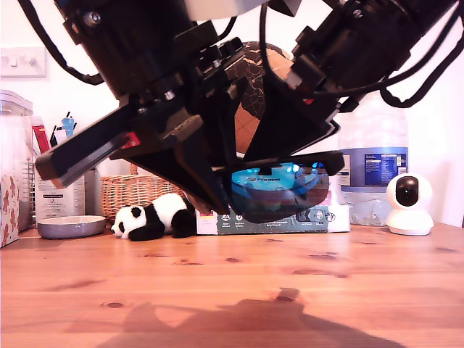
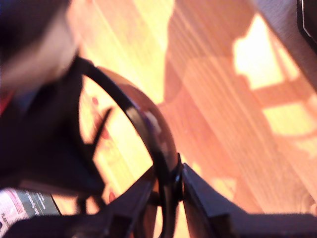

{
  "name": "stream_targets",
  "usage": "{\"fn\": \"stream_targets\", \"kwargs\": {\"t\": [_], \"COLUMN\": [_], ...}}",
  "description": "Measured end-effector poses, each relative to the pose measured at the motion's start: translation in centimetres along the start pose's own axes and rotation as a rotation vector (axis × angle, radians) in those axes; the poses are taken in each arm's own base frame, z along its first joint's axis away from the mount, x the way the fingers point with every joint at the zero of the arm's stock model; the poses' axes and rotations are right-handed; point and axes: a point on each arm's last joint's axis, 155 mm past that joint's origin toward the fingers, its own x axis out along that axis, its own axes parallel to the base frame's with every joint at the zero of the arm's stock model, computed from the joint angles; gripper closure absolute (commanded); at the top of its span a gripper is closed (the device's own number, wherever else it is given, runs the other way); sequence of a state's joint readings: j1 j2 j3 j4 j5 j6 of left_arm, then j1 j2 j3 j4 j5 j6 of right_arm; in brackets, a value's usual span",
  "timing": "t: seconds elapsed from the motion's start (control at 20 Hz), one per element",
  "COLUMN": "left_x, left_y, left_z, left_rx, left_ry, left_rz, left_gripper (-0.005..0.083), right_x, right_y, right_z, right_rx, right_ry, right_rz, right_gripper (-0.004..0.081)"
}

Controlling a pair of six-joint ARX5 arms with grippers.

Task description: Pick up the sunglasses and open them, then place them back on the table

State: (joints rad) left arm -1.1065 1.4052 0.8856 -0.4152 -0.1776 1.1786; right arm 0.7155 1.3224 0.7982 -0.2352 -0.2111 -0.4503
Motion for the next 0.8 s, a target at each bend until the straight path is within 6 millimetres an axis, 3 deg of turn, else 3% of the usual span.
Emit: {"fn": "stream_targets", "kwargs": {"t": [0.6, 0.8], "left_x": [-0.1, -0.1], "left_y": [-0.4, -0.4], "left_z": [0.2, 0.2], "left_rx": [0.007, 0.006], "left_ry": [0.000, 0.001], "left_rz": [-0.010, -0.009], "left_gripper": [0.0792, 0.0792], "right_x": [-0.8, -1.5], "right_y": [-5.3, -8.0], "right_z": [-0.9, 0.4], "right_rx": [0.024, 0.057], "right_ry": [0.039, -0.012], "right_rz": [-0.231, -0.351], "right_gripper": [0.0560, 0.0560]}}
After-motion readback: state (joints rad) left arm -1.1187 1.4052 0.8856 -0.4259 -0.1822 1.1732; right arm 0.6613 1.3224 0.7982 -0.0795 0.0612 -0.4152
